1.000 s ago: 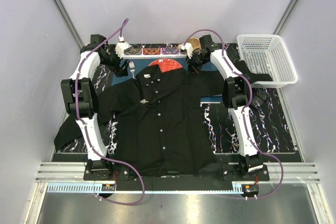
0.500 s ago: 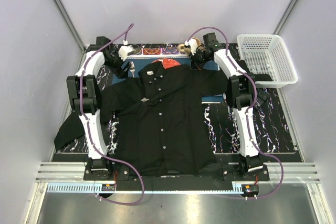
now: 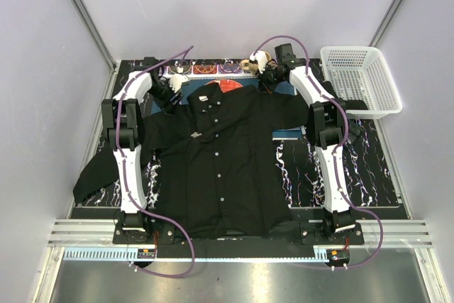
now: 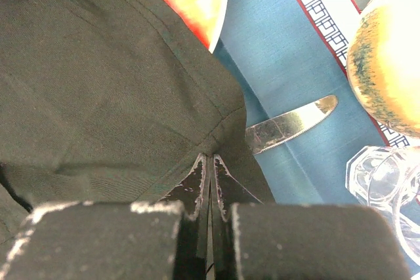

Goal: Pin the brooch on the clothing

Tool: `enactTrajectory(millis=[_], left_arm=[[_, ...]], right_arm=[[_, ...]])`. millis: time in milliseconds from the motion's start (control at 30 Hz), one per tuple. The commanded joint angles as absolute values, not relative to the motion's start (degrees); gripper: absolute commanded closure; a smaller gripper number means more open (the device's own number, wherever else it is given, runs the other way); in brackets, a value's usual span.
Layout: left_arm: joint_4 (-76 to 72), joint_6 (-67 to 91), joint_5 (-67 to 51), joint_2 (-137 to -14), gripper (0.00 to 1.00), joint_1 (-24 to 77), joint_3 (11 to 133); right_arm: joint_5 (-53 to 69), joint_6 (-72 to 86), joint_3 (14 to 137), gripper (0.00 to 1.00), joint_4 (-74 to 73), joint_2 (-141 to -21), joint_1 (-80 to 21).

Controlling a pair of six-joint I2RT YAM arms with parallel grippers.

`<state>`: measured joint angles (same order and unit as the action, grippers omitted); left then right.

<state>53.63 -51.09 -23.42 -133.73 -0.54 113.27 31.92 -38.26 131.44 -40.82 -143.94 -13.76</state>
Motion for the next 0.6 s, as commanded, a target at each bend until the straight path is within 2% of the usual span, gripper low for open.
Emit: enactTrajectory(millis=[0,100,200,233,300,333,567], left_arm=[[55.90,-52.38,-20.74,-134.91,0.41,-0.88,116.54],[57.83,-53.08,-20.21,-136.05,0.49,-0.88,117.33],[58.27,-53.44,-20.47,-135.88,0.65,-0.88,117.60],[58.10,-52.83,-20.74,-135.62,0.75,-0.79,117.60],[56.35,-51.51,-20.57,-134.83,0.87,-0.88,117.77],[55.64,-50.20,-20.31,-134.13,1.00,-0.88,117.86],[45.11,-44.57,-19.51,-130.52,1.00,-1.32,117.60]], right_arm=[[30.50,-37.44,131.66,1.00,-38.32,-139.31,-13.54],[29.71,-37.44,131.31,1.00,-38.41,-139.22,-13.54],[28.39,-37.44,130.43,1.00,-37.71,-138.87,-13.45],[28.13,-37.27,130.17,1.00,-37.62,-138.78,-13.53],[26.99,-36.83,129.03,1.00,-36.48,-138.34,-13.54],[26.55,-36.48,128.50,1.00,-35.87,-137.99,-13.54],[21.81,-35.07,120.86,1.00,-28.24,-134.39,-13.53]])
